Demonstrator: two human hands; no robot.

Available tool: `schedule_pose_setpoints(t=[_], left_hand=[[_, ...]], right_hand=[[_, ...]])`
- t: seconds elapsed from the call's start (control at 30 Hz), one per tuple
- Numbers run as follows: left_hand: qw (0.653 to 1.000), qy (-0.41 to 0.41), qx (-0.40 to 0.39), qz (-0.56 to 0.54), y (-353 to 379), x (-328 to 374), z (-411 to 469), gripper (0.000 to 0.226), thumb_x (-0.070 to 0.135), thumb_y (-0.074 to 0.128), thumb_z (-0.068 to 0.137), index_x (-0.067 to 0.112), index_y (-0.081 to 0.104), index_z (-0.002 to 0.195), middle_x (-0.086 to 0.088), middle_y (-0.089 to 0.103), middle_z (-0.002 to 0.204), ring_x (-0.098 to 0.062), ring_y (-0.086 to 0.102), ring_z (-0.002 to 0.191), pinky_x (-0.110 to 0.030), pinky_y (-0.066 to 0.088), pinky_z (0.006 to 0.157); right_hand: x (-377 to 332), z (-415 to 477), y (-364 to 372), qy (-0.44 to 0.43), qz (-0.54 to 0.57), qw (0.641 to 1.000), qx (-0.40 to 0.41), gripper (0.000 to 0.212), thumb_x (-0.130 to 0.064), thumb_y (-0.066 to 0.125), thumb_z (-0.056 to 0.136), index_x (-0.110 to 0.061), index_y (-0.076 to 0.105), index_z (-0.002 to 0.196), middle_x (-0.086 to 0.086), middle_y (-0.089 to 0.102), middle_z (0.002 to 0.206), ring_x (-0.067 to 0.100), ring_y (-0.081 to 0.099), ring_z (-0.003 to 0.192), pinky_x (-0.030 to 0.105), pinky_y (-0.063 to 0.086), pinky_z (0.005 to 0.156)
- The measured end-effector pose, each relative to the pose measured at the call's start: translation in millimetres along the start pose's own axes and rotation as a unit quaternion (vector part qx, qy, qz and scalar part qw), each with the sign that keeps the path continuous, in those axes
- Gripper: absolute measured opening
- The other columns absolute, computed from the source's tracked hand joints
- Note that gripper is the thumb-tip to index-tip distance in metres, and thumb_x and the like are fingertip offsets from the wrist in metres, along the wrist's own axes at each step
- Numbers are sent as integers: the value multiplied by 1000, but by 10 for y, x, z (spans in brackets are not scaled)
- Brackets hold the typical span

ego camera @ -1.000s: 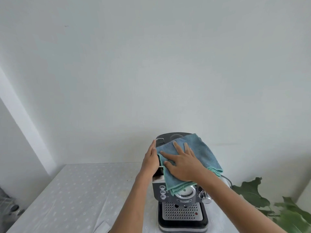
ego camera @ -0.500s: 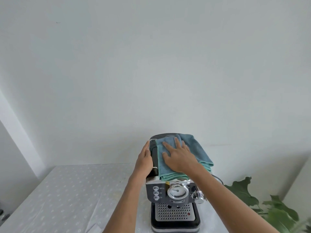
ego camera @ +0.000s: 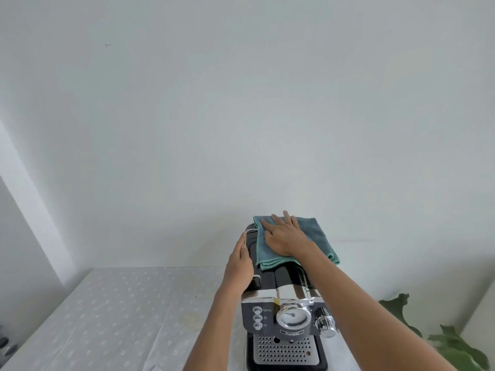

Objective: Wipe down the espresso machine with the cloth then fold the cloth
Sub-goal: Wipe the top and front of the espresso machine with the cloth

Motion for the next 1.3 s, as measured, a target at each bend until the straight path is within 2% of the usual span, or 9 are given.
schedule_pose_setpoints(t=[0.2,0.3,0.43,0.63,0.83,0.97,1.1,1.23,1.3], left_hand=[[1000,0,0,4,0,-18,8,46,26,19,105,31,29,150,7,32,155,-12,32,141,-26,25,113],[1000,-4,0,-3,-4,-32,23,46,27,19,105,33,29,150,7,32,155,-13,33,140,-32,27,116],[1000,0,-3,-9,-16,-35,16,46,26,18,105,31,29,150,8,31,156,-11,30,141,-30,25,117],[999,2,-9,-40,-8,-66,-9,46,27,19,106,31,29,151,10,30,156,-8,30,141,-29,24,117],[998,22,2,-56,21,-52,-51,46,27,19,106,27,28,151,9,30,156,-7,29,141,-17,23,107],[994,30,33,-99,45,-126,-190,46,28,21,106,28,27,152,11,29,156,-3,28,140,-18,23,109],[992,40,53,-107,65,-170,-250,46,29,22,106,28,25,152,14,28,156,-2,26,141,-25,22,117],[988,50,59,-136,65,-242,-277,45,30,25,106,26,29,151,11,31,155,-1,28,140,-32,23,119],[986,59,67,-139,63,-233,-308,44,29,25,106,25,31,150,11,32,155,1,29,139,-29,23,119]], right_hand=[[16,-198,77,-46,17,999,-12,57,-35,20,105,-29,14,161,2,6,170,31,-4,156,44,-2,126],[98,-225,60,-10,28,1000,10,59,-37,22,104,-25,15,161,8,4,170,28,2,156,44,4,127],[34,-327,99,31,64,997,33,60,-35,23,104,-22,12,162,14,-1,169,31,-4,156,45,0,126],[-154,-682,119,-97,27,995,-14,54,-35,25,105,-43,21,158,-3,6,170,26,-10,156,43,-7,125],[-282,-465,109,-89,-36,994,-41,56,-43,20,104,-43,11,159,0,2,170,32,-12,155,48,-8,124],[-283,-434,137,-83,-30,995,-43,55,-43,22,104,-47,14,158,3,3,170,35,-13,155,50,-8,124],[-242,-577,136,-115,-11,991,-61,53,-41,26,104,-53,19,155,-1,1,170,31,-15,155,47,-11,123],[-265,-516,134,-95,-33,993,-55,55,-46,23,103,-49,14,157,3,1,170,33,-14,155,49,-9,124],[-312,-445,122,-85,-43,994,-53,55,-45,21,103,-47,14,157,6,1,170,37,-13,154,51,-8,124]])
Point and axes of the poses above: each hand's wrist, its own z-axis towards the middle knuckle, its own y-axis out of the palm, x = y × z, the point moved 8 cm from there along z, towards the middle knuckle
